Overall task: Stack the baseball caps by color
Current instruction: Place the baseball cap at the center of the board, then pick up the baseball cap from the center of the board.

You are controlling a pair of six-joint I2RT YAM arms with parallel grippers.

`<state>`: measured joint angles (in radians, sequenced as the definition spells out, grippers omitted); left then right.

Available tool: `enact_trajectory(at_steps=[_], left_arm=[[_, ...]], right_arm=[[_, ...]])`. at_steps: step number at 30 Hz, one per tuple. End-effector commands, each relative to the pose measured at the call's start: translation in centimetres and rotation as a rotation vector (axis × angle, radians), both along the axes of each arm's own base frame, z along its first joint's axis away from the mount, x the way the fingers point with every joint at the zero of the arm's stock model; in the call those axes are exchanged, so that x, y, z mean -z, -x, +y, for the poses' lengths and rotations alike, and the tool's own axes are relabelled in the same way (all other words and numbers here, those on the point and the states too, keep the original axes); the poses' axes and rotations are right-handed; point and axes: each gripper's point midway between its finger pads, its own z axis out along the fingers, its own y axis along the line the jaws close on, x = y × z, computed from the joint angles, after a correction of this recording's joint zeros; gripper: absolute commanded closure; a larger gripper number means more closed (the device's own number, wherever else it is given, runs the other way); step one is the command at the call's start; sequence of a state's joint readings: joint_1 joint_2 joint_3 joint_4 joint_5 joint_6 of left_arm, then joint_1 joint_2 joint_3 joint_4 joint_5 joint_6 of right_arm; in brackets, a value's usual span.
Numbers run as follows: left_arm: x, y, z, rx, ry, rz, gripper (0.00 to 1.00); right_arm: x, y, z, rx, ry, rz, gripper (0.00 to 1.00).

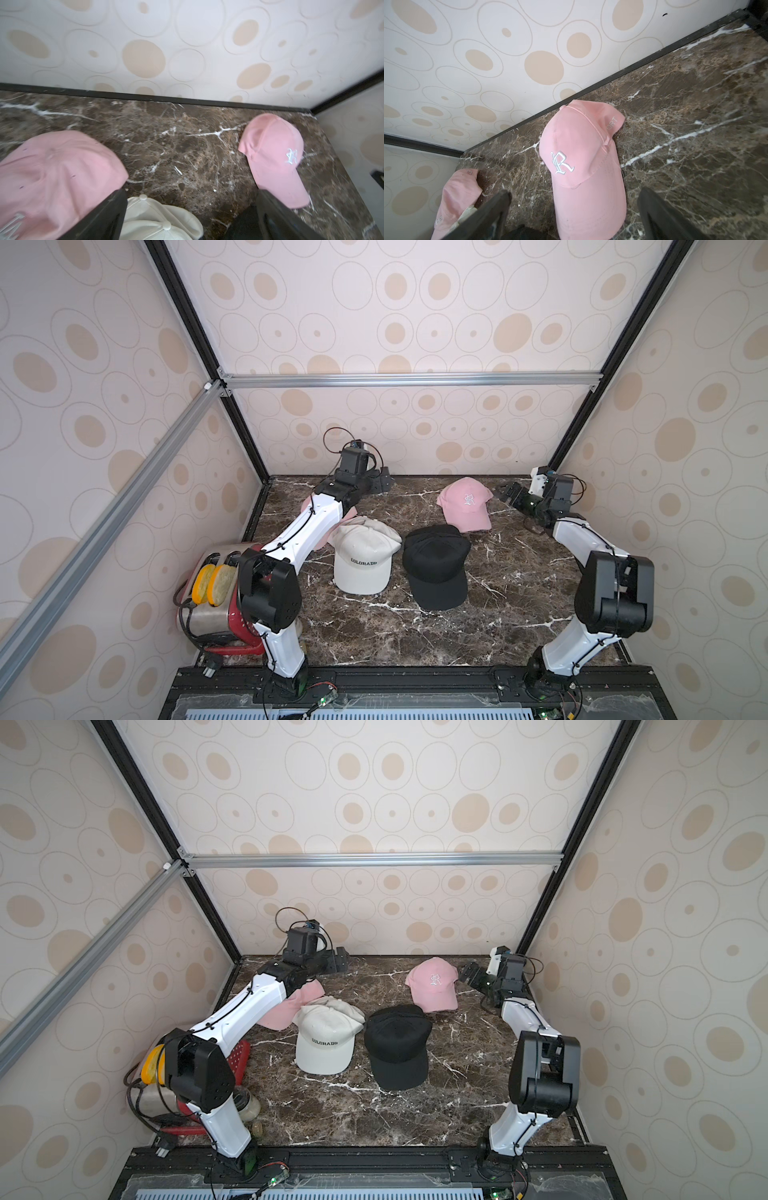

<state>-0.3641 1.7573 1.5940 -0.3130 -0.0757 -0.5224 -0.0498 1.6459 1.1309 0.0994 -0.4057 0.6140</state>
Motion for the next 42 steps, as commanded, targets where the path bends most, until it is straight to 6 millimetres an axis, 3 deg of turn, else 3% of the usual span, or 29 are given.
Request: enact_trajectory(at_steps=[1, 4, 7, 12, 16, 21, 27, 30, 34, 42], left_arm=[[-1.1, 0.2, 5.7, -0.306, 0.035, -0.052, 0.01], [-1.2, 1.6, 9.0, -0.434, 0.037, -0.065, 0.01], [0.3, 2.6, 12.1, -0.516, 0.129, -0.056, 0.01], [3.8, 5.3, 17.7, -0.686, 0.193, -0.041, 0.01], [7.1, 6.6, 20.3, -0.749, 0.252, 0.028, 0.01], [10.9, 7.9, 20.8, -0.779, 0.272, 0.1, 0.01], [13.7, 10.5, 22.4, -0.933, 0.285, 0.132, 0.01], [15.5, 11.3, 22.2, -0.967, 0.313, 0.177, 0.01], [17.9, 11.5, 21.5, -0.969, 0.334, 0.252, 0.02], [19.9, 10.9, 21.6, -0.994, 0.387, 0.196, 0.15]], right_arm=[[-1.6, 1.6, 0.0, 0.015, 0.023, -0.044, 0.0], [-3.1, 2.7, 0.4, 0.029, 0.075, -0.083, 0.0], [-4.6, 2.9, 2.0, -0.001, 0.064, -0.145, 0.0], [-3.9, 2.6, 4.8, -0.081, 0.015, -0.127, 0.0], [-2.9, 2.2, 5.7, -0.106, -0.018, -0.102, 0.0], [-2.6, 2.1, 6.1, -0.118, -0.026, -0.092, 0.0], [-2.6, 2.3, 6.2, -0.122, -0.02, -0.091, 0.0], [-2.4, 2.2, 6.3, -0.126, -0.021, -0.084, 0.0], [-2.1, 2.1, 6.7, -0.137, -0.023, -0.072, 0.0], [-1.9, 2.1, 7.1, -0.145, 0.007, -0.064, 0.0]])
